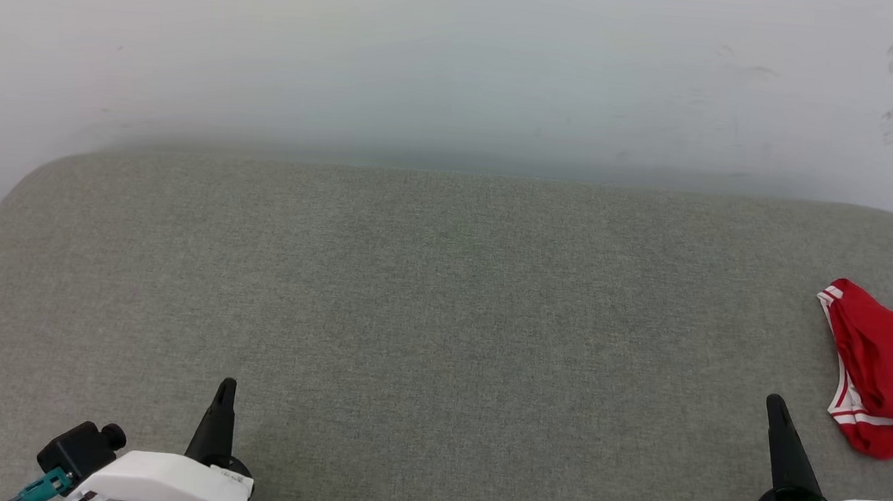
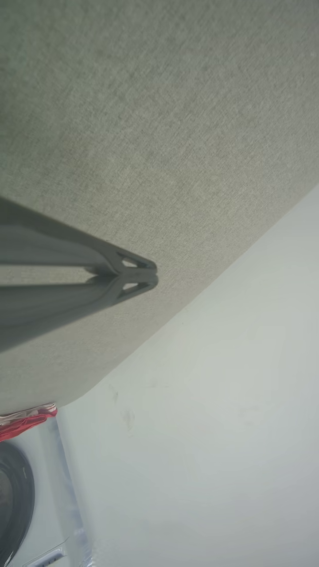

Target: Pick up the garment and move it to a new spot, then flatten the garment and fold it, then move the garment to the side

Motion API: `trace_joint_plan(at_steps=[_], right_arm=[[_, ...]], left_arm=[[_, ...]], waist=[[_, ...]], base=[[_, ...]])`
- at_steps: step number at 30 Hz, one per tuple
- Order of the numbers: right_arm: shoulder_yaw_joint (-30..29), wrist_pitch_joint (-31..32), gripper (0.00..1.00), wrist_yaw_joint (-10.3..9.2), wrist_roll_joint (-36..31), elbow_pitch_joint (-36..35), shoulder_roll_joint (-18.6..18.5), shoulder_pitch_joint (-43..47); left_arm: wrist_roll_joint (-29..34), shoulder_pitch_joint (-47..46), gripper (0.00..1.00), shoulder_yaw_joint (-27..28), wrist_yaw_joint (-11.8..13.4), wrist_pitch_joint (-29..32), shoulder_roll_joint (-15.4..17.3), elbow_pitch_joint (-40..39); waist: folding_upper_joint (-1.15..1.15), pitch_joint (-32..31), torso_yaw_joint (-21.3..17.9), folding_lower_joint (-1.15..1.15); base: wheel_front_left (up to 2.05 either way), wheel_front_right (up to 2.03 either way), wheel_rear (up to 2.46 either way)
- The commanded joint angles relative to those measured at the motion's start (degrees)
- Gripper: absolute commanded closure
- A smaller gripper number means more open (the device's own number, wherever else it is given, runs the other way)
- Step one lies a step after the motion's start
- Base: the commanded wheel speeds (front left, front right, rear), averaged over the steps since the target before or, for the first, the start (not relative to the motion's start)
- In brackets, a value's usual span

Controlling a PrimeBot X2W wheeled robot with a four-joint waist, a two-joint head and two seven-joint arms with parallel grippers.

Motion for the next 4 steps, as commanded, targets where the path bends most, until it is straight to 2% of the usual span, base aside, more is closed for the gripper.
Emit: trace_joint_plan(at_steps=[1, 4], right_arm=[[-0.1, 0.3, 1.00, -0.01, 1.3, -0.4, -0.4, -1.6], [-0.2, 0.8, 1.00, -0.01, 3.4, -0.1, -0.4, -1.9]], left_arm=[[-1.3, -1.7, 1.00, 0.5, -0.4, 0.3, 0.2, -0.3], [-3.4, -1.9, 1.00, 0.8, -0.6, 0.8, 0.1, -0.2]], waist=[[0.00, 0.0, 0.0, 0.00], [0.00, 0.1, -0.1, 0.00]], base=[[0.00, 0.00, 0.00], [0.00, 0.00, 0.00]])
